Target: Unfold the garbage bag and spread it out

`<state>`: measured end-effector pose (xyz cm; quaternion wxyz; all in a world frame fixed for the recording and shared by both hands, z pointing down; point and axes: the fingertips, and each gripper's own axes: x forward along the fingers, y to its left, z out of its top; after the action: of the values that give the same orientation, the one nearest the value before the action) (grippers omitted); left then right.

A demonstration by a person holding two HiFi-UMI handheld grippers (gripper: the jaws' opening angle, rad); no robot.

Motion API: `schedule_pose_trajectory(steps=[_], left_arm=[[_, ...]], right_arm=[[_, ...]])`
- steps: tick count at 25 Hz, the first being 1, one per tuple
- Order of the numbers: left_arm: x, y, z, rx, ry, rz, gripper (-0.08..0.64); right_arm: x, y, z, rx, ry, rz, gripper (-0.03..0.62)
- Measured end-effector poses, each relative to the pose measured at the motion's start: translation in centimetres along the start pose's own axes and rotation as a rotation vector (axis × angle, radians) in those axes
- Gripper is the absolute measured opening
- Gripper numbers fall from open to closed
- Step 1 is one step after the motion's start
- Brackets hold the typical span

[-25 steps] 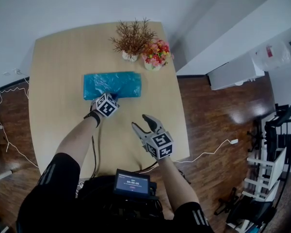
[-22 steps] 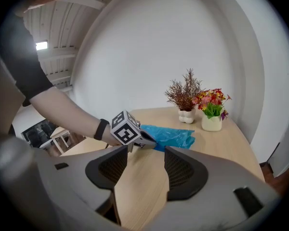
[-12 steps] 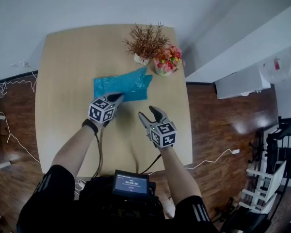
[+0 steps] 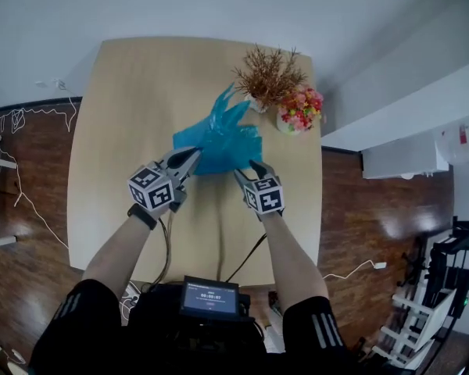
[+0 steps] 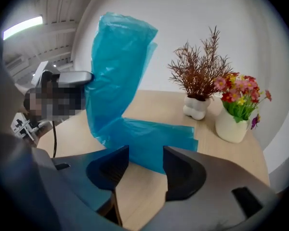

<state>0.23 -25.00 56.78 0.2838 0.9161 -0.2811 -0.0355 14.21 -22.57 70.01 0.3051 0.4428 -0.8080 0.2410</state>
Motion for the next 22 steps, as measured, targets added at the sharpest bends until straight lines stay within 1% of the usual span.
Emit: schedule_pose_trajectory(steps=[2,4,7,12,15,19,22], left_arm=[[-1.5,1.0,1.2,-0.092,-0.081,0.026,0.0],[-3.2,2.6,2.1,-0.186,-0.162,0.063,0.0],[-6.2,5.3,2.6,-0.277,-0.249,0.131,0.0],[-11.0,8.6,2.3,-0.346,-0.321,0.254,0.0],[-14.1,10.3,1.9,-0.355,-0.355,0.344,0.0],[-18.3,13.0,-0.3,-0.38,-0.354,0.507,0.0],[-21.2,15.0,-2.3,-0.413,-0.333,0.648,0.0]], right_arm=[[1.3,0.0,-0.6,-0.016,0.044,0.002,0.224],[2.5,-0.1,-1.1,-0.005,0.079,0.0,0.218],[4.1,-0.3,-2.4,-0.001,0.124,-0.013,0.212],[5.2,-0.7,-3.6,0.007,0.16,-0.022,0.212],[5.5,-0.8,-4.3,-0.012,0.18,-0.032,0.212],[5.4,-0.7,-4.6,-0.041,0.192,-0.06,0.215],[4.8,-0.3,-4.0,-0.026,0.192,-0.102,0.218]])
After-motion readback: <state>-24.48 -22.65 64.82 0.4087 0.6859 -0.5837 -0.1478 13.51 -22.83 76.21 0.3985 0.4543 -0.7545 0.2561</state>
